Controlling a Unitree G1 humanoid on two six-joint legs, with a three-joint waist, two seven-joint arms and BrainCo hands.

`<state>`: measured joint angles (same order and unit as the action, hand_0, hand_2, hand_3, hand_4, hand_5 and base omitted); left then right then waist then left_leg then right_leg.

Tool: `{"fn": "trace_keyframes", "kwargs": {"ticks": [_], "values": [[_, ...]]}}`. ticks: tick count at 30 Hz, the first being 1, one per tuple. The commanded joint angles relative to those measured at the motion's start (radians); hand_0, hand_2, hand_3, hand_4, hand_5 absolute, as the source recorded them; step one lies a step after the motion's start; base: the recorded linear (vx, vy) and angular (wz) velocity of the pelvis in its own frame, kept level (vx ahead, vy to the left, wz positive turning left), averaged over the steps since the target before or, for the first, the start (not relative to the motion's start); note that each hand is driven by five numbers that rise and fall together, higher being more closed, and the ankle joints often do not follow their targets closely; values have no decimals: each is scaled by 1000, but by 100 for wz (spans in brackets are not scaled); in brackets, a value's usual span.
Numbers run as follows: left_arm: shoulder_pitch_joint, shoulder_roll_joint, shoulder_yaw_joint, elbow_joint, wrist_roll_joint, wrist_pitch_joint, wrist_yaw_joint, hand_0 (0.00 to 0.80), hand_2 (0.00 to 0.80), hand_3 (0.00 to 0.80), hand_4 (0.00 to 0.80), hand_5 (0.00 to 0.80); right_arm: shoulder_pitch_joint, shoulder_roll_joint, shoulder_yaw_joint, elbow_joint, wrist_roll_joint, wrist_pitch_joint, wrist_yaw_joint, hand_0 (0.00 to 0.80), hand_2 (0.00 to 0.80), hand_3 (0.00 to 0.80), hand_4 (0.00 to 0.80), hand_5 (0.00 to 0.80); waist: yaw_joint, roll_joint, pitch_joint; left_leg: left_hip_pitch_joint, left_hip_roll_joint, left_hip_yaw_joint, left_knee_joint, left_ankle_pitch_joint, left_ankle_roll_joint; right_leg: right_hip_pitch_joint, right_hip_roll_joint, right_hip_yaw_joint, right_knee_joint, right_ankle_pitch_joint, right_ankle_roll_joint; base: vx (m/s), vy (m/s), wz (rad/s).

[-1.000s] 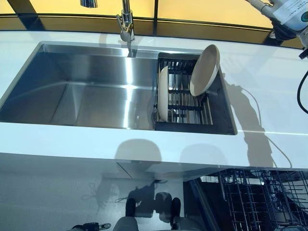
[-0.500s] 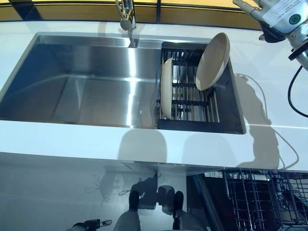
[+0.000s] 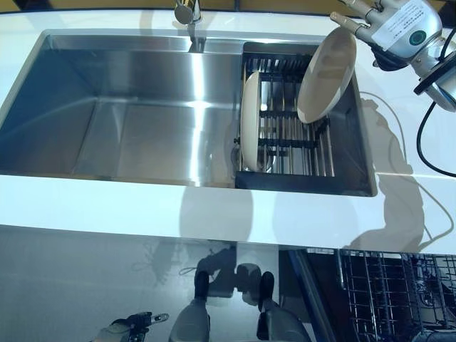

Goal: Take plates into dishwasher

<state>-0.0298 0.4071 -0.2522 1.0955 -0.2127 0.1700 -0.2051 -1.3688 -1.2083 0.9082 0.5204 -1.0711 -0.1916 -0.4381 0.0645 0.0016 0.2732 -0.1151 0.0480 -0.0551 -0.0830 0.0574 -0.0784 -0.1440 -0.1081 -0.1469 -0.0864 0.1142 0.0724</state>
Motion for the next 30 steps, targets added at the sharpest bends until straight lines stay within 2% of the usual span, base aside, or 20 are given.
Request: {"fn": "trace_keyframes", "kwargs": {"ticks": [1,30], "values": [[-21,24,-14,31,-30,2,-14,0,0,0,0,0,-94,-22,39,-12,-14,15,7,0,0,0,0,0,13,-21,-1,-25,-15,17,-4,3,9,5,-40,9,-1,-2,87,0,0,0],[-35,20,-17,29,-51,-6,-10,0,0,0,0,0,-61,-13,23,-32,-82,-5,40,0,0,0,0,0,2,-13,23,-35,-13,34,-4,6,6,-10,-45,10,-1,4,88,0,0,0]]}}
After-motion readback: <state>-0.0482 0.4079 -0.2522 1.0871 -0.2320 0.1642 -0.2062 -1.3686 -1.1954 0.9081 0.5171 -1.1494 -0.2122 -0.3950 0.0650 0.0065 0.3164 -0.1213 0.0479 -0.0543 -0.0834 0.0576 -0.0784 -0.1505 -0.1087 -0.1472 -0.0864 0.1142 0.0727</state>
